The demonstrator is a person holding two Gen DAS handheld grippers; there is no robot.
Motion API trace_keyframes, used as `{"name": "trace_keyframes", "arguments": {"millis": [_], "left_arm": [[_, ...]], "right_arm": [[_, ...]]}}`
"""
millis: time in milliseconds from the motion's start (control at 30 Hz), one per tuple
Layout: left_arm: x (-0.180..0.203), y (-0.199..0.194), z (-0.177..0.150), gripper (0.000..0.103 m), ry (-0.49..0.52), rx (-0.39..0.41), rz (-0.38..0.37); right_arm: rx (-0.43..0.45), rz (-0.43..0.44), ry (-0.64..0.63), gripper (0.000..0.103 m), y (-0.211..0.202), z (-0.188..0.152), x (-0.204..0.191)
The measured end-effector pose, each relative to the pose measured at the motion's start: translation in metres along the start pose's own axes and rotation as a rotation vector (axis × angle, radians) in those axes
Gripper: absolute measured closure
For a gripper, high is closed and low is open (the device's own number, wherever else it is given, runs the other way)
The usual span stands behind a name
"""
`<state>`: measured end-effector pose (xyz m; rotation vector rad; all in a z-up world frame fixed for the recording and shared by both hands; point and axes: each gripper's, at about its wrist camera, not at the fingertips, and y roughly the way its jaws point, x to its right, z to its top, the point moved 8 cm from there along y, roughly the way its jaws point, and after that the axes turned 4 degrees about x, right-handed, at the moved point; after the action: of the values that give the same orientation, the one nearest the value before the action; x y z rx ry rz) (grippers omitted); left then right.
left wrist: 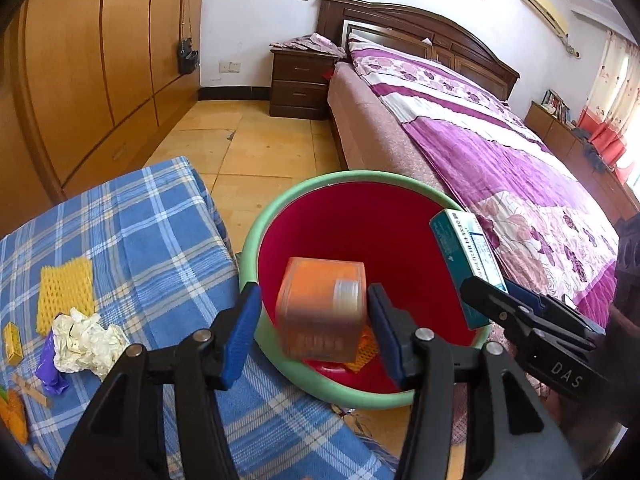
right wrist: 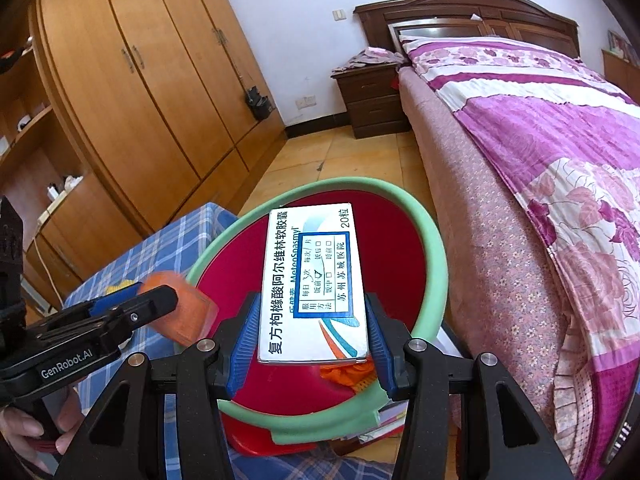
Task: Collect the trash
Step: 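Carry both boxes over the red bucket and open both tools to drop them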
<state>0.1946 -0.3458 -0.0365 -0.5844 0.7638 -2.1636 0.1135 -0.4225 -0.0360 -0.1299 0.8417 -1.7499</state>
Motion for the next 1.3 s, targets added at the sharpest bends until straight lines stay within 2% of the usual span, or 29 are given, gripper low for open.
{"name": "trace_keyframes", "arguments": {"millis": [300, 667, 1300], "left_arm": [[-0.006, -0.006, -0.004, 0.048, -0.018, 0.002, -0.003], [-0.029, -0.04, -0.015, 0.048, -0.071, 0.018, 0.021], [-0.113, -0.127, -0.05, 0.048, -0.199, 0.094, 0.158]], "right_arm": [[-0.009, 0.011, 0.023, 0.049, 0.005, -0.002, 0.0], [0.007, 0.041, 0.005, 0.048, -0.013, -0.005, -0.024], [-0.016, 0.132, -0.063, 0.048, -0.043, -0.035, -0.101]]}}
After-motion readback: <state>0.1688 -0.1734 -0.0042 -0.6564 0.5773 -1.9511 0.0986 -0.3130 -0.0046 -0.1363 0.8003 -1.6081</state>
